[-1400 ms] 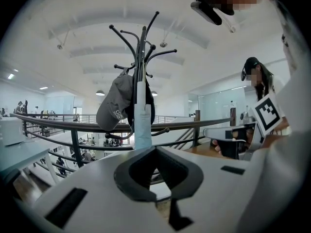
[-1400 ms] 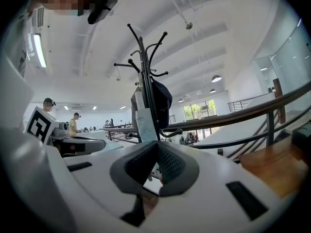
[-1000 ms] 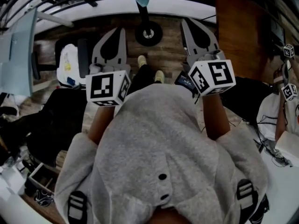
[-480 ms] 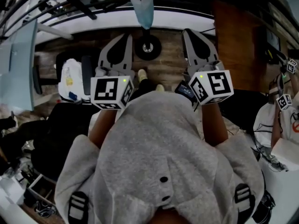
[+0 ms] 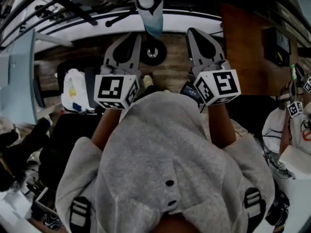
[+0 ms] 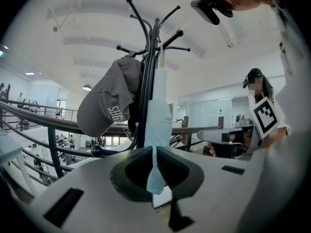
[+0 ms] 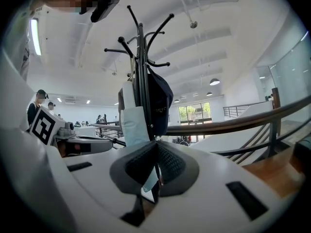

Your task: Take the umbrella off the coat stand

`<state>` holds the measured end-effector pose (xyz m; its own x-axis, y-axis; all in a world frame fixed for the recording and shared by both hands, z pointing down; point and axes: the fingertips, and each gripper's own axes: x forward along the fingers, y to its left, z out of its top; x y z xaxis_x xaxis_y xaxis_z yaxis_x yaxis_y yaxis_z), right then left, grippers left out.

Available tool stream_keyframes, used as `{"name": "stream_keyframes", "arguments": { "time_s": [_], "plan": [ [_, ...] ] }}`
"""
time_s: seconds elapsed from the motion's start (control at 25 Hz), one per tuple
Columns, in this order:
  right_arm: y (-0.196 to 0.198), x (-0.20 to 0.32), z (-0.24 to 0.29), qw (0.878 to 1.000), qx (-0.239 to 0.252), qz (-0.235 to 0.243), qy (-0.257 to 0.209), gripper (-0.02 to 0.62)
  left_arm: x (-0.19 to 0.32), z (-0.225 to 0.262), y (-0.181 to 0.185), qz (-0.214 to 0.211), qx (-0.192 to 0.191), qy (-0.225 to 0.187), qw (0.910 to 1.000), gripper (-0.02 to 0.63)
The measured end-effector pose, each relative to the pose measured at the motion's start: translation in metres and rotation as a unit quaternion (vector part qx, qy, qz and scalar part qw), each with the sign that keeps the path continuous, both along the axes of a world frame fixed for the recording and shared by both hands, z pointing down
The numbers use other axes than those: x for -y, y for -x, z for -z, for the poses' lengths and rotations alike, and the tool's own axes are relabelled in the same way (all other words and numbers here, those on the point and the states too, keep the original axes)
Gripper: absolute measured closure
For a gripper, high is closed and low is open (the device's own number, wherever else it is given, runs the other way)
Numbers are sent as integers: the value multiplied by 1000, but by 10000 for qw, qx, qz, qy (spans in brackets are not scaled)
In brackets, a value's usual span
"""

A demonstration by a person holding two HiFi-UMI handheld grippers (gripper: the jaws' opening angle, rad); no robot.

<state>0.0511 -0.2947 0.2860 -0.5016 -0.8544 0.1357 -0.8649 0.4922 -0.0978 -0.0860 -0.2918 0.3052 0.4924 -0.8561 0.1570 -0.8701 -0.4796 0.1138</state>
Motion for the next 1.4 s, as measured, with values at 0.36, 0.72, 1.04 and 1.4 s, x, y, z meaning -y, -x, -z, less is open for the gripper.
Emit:
{"name": "stream_keyframes", "arguments": {
  "time_s": [0.36,0.72,1.04,1.4],
  "plan": [
    [-8,19,-6,9998,-103,-96,130,586,25,-13,-17,-304,-32,226,9993,435],
    [-7,28,-3,9998,-201,-47,76,586,40,-24,-41,-765,179,269,9965,247],
    [-8,15,-6,9992,-308,-243,58,586,47,-30,-50,-898,282,103,9955,241],
    [-13,16,-6,9986,-351,-388,38,586,59,-41,-54,-905,352,153,9952,241]
  ]
}}
